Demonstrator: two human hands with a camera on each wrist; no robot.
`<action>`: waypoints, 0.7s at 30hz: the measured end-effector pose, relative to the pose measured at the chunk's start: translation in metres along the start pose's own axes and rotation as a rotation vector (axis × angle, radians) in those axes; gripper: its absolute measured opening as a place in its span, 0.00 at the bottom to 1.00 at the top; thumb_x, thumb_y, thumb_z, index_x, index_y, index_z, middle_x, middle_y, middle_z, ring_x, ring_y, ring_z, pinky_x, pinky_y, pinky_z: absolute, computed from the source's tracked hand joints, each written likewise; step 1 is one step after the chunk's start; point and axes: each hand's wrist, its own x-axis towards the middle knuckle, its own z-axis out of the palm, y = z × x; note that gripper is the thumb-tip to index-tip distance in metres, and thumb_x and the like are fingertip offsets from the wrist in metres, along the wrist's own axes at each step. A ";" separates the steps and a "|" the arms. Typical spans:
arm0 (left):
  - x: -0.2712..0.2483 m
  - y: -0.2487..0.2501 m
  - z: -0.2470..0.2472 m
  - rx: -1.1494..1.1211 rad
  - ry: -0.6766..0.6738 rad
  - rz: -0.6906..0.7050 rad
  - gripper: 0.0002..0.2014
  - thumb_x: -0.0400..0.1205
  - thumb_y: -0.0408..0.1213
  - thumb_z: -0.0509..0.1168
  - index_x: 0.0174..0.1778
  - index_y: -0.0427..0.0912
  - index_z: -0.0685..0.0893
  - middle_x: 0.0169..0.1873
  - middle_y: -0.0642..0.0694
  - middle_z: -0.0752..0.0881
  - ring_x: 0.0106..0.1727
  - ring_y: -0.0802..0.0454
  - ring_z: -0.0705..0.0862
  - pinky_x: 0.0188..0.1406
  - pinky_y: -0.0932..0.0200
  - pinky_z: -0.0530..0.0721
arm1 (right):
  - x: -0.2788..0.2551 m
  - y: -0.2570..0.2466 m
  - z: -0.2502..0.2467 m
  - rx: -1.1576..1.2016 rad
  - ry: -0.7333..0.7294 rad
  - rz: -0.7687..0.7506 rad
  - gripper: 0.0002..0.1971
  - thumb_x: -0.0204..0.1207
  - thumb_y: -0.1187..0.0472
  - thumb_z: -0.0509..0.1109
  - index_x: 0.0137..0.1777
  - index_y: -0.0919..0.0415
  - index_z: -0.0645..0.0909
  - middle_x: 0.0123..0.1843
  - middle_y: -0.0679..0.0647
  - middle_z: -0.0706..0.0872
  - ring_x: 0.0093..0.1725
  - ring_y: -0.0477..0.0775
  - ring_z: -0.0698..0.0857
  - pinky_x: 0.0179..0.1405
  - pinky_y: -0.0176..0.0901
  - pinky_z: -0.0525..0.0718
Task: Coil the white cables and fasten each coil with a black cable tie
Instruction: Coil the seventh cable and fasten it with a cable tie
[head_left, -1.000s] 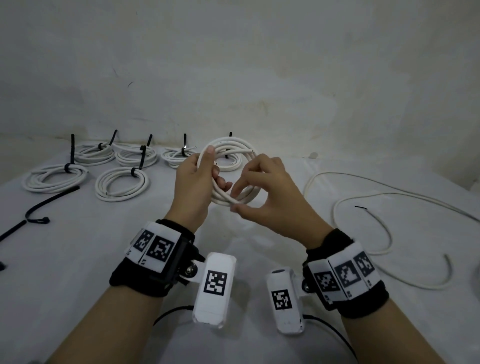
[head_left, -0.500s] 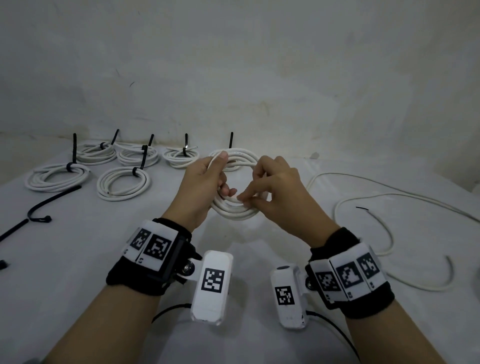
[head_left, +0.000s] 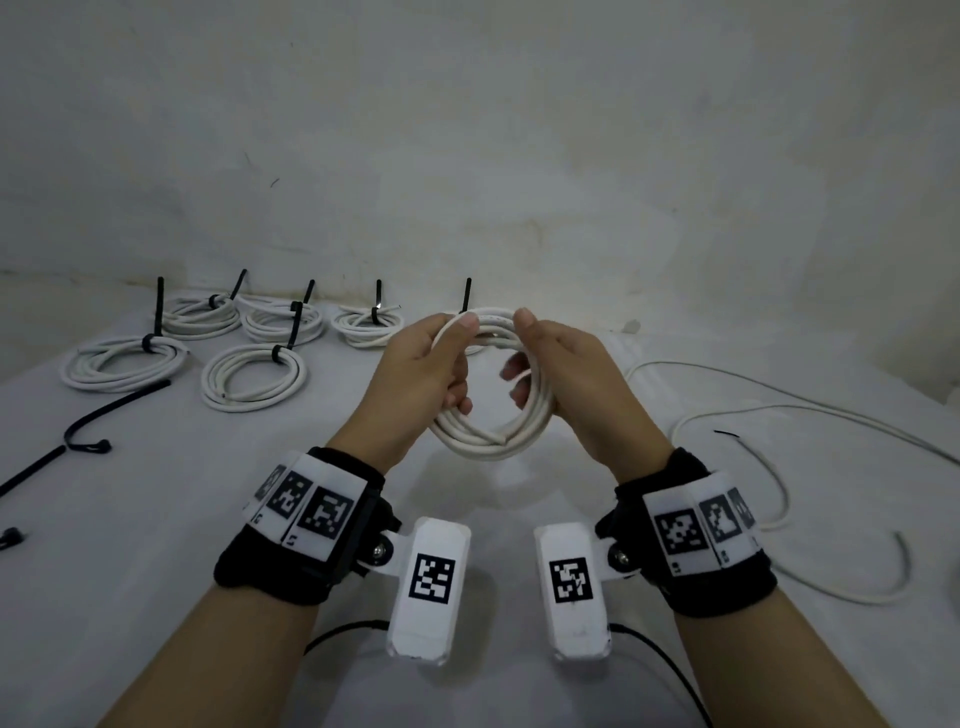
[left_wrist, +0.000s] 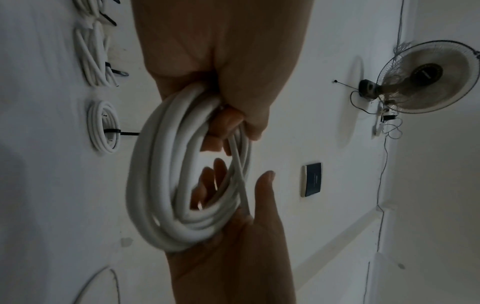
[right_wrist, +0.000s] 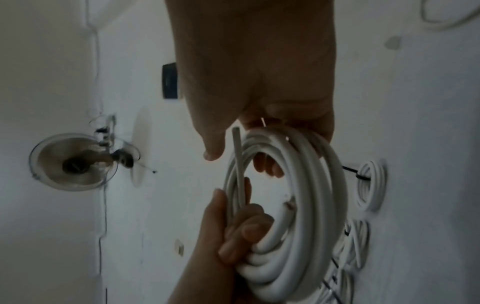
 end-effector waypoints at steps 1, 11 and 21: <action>-0.001 0.002 -0.001 0.014 -0.025 -0.002 0.14 0.88 0.40 0.55 0.39 0.43 0.79 0.19 0.54 0.66 0.18 0.58 0.64 0.23 0.62 0.76 | 0.002 -0.002 0.000 -0.010 -0.011 -0.012 0.21 0.81 0.45 0.63 0.45 0.64 0.84 0.31 0.53 0.83 0.27 0.49 0.82 0.30 0.40 0.79; 0.003 -0.004 -0.007 -0.042 -0.058 -0.080 0.09 0.83 0.46 0.60 0.46 0.43 0.80 0.20 0.53 0.74 0.20 0.58 0.73 0.32 0.58 0.83 | -0.003 0.014 0.012 0.457 0.010 0.034 0.17 0.82 0.52 0.62 0.40 0.66 0.78 0.22 0.49 0.64 0.20 0.45 0.64 0.24 0.37 0.74; 0.002 -0.007 -0.001 -0.217 -0.072 -0.217 0.17 0.83 0.51 0.57 0.36 0.41 0.71 0.18 0.52 0.65 0.18 0.57 0.67 0.25 0.62 0.79 | -0.005 0.022 0.009 0.664 -0.064 0.182 0.20 0.71 0.43 0.64 0.37 0.63 0.76 0.20 0.48 0.69 0.20 0.45 0.71 0.31 0.40 0.83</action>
